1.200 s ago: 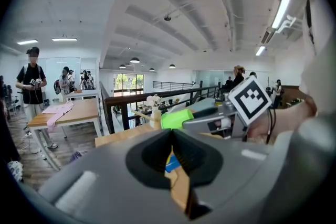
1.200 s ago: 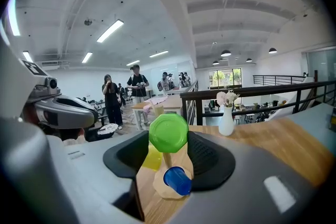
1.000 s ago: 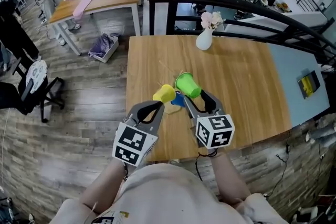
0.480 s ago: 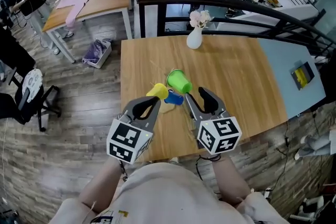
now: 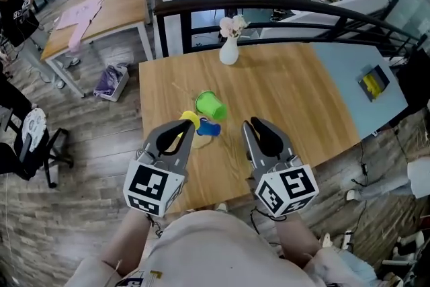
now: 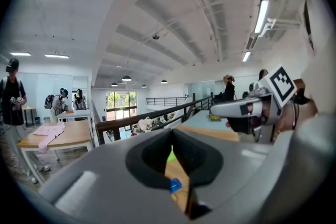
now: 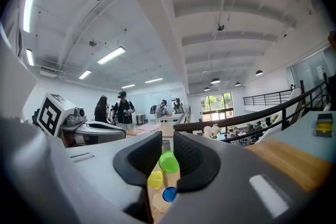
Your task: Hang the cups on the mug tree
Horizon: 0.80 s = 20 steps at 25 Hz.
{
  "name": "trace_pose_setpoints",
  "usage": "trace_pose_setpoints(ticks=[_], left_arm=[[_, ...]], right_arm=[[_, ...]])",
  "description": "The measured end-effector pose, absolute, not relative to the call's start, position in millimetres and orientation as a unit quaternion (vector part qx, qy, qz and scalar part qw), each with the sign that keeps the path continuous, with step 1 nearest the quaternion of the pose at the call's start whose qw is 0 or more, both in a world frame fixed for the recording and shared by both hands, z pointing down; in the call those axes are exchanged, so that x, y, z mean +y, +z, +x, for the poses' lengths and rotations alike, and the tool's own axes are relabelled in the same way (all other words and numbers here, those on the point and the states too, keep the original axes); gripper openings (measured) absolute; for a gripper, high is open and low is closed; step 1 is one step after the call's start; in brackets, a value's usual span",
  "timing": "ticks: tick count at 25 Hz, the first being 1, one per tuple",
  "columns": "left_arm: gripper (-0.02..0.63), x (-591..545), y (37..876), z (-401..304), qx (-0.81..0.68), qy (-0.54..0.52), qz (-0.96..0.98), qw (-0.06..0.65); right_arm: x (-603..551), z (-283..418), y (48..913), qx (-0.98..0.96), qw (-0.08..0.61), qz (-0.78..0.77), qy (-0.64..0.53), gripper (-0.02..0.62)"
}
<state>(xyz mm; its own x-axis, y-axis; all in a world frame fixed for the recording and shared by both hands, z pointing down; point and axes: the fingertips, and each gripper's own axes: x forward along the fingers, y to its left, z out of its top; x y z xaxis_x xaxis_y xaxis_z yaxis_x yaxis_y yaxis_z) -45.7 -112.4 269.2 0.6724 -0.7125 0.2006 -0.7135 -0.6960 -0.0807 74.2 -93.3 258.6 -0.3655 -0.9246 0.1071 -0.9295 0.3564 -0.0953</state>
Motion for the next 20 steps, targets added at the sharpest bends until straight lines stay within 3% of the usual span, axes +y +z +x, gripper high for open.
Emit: trace_pose_setpoints(ticks=[11,20], left_arm=[[0.003,-91,268,-40,-0.377,0.112,0.919,0.000],[0.003,-89,278,-48,-0.386,0.118,0.915,0.006]], right_arm=[[-62,84,249,-0.824,0.001,0.561,0.081,0.002],[-59,76,264,-0.833,0.024,0.546,0.085,-0.002]])
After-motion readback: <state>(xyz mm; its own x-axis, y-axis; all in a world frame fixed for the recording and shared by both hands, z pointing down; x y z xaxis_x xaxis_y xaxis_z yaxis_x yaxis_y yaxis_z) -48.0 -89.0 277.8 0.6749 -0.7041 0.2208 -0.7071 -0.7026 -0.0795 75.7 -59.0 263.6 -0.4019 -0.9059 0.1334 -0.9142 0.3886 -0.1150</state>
